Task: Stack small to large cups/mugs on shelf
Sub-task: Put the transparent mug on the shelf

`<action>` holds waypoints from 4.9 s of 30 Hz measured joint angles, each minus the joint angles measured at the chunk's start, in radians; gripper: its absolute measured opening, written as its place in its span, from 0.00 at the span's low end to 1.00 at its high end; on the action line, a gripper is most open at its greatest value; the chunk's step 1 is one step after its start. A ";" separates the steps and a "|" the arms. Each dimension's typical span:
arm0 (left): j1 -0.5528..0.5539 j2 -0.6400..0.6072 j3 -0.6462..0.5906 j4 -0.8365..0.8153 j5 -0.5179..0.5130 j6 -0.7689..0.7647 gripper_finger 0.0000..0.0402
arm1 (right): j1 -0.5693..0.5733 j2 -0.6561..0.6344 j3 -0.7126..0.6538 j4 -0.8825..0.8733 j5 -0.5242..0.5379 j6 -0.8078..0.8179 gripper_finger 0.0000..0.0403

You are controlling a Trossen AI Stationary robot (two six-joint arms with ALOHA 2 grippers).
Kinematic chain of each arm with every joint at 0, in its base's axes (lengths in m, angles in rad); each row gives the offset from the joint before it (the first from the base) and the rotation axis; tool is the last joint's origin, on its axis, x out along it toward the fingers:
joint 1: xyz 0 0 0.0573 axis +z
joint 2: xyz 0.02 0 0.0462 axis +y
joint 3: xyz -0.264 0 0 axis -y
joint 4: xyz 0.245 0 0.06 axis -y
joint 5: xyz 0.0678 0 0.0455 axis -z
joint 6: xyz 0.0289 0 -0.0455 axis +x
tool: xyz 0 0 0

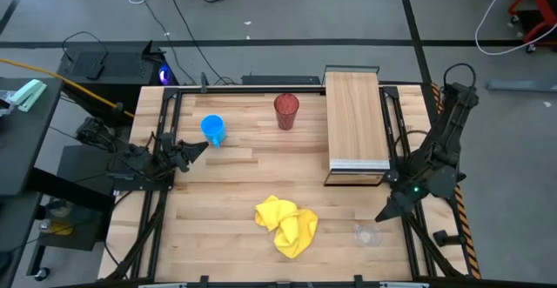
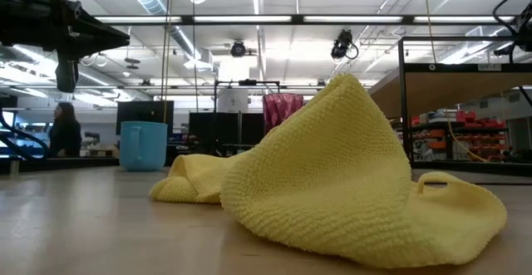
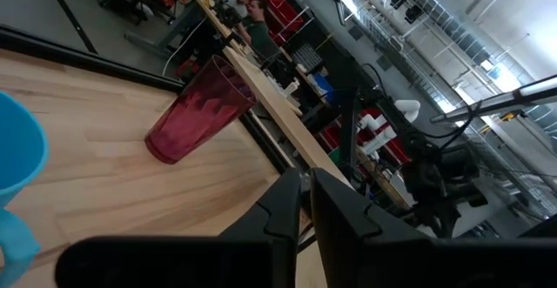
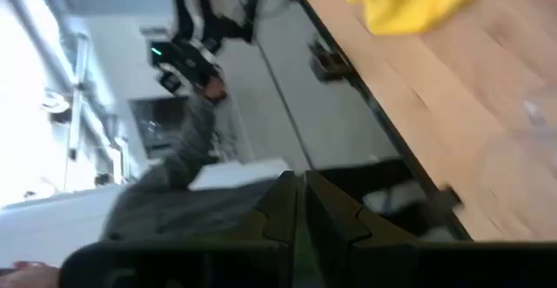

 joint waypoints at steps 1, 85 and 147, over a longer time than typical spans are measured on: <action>0.000 0.000 0.000 0.000 0.000 0.000 0.09 | 0.000 0.012 0.010 -0.024 -0.015 0.013 0.08; 0.000 0.000 0.000 -0.036 0.034 0.000 0.09 | -0.071 0.827 0.427 -0.702 -0.313 0.044 0.06; 0.000 0.000 0.000 -0.081 0.033 0.001 0.04 | -1.211 0.812 1.305 -1.256 -0.244 -1.503 0.00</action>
